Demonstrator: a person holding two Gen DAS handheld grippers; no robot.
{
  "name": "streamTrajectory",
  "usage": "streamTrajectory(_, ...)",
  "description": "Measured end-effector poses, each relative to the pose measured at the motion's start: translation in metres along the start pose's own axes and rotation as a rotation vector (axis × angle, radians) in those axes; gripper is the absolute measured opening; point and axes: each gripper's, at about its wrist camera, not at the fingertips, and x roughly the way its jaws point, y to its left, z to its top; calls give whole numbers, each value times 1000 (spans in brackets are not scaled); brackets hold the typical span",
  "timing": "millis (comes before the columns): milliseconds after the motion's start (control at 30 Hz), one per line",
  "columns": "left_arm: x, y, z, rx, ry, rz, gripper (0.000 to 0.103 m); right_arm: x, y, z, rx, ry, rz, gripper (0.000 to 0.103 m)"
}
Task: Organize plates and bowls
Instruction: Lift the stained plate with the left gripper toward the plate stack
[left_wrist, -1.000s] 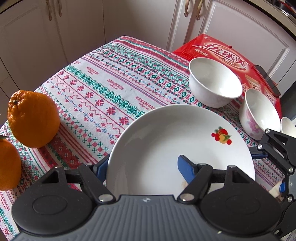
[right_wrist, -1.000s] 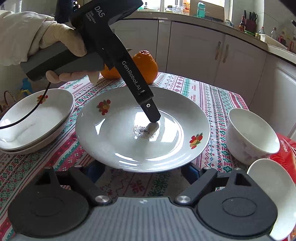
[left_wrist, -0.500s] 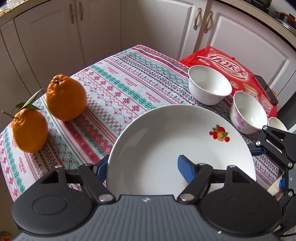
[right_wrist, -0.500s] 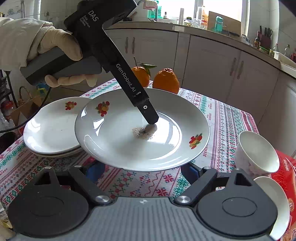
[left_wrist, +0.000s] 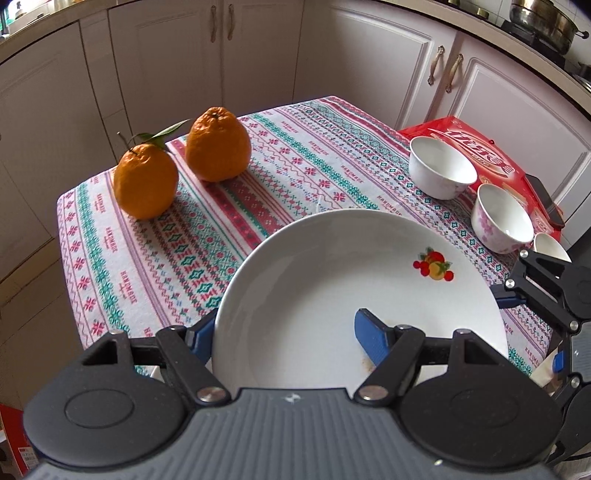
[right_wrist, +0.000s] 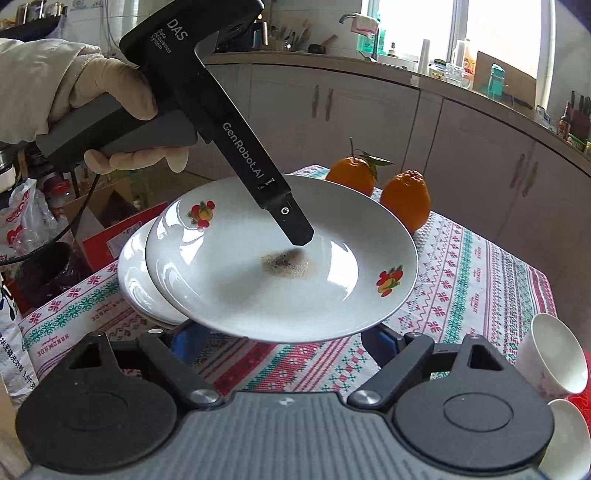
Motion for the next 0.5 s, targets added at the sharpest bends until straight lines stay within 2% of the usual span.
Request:
streamTrajectory(233,-5,14,-27,-66,-1,2,75,8,18,3,-35,27,47,92)
streamTrajectory(500,2,27,-45,-117,-1,-18,75,17,26,6,-58,56,59,92)
